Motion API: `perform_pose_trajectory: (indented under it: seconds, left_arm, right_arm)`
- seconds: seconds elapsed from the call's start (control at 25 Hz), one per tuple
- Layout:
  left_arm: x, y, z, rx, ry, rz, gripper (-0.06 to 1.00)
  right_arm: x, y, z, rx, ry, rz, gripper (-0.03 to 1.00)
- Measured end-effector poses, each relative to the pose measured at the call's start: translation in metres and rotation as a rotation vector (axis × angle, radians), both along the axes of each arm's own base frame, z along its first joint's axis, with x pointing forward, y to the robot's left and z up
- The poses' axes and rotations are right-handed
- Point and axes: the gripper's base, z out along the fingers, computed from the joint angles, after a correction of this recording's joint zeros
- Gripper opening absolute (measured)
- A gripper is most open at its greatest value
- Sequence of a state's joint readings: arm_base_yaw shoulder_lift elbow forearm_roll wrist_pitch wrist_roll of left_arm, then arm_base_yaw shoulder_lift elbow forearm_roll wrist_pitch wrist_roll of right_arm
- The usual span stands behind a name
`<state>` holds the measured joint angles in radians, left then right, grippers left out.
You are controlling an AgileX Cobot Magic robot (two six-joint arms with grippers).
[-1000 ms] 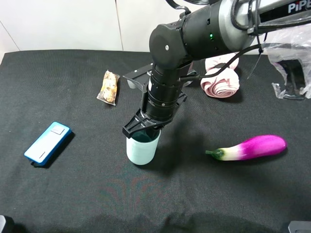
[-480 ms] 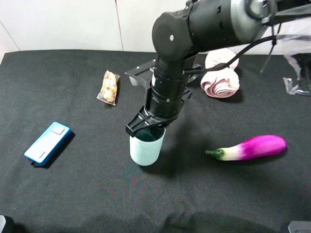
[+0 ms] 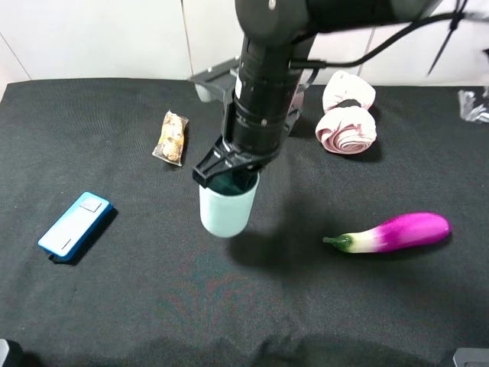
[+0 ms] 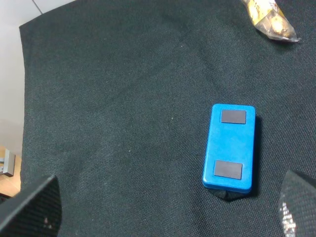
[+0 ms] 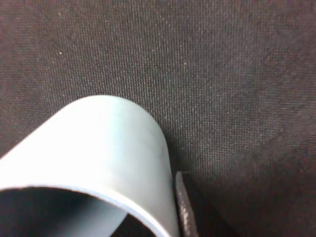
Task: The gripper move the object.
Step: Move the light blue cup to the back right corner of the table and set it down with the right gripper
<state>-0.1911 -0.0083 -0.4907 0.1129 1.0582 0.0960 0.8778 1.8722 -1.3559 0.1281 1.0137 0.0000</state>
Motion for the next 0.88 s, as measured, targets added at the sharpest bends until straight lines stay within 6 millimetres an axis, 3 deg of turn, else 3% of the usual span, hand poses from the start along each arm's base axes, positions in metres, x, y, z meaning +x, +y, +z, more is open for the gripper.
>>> perform_pose_trajectory:
  seconds: [0.88]
  left_arm:
    - [0.0,0.0,0.0,0.0,0.0,0.0,0.93]
  right_arm:
    - [0.049,-0.058,0.088,0.049,-0.09,-0.169,0.0]
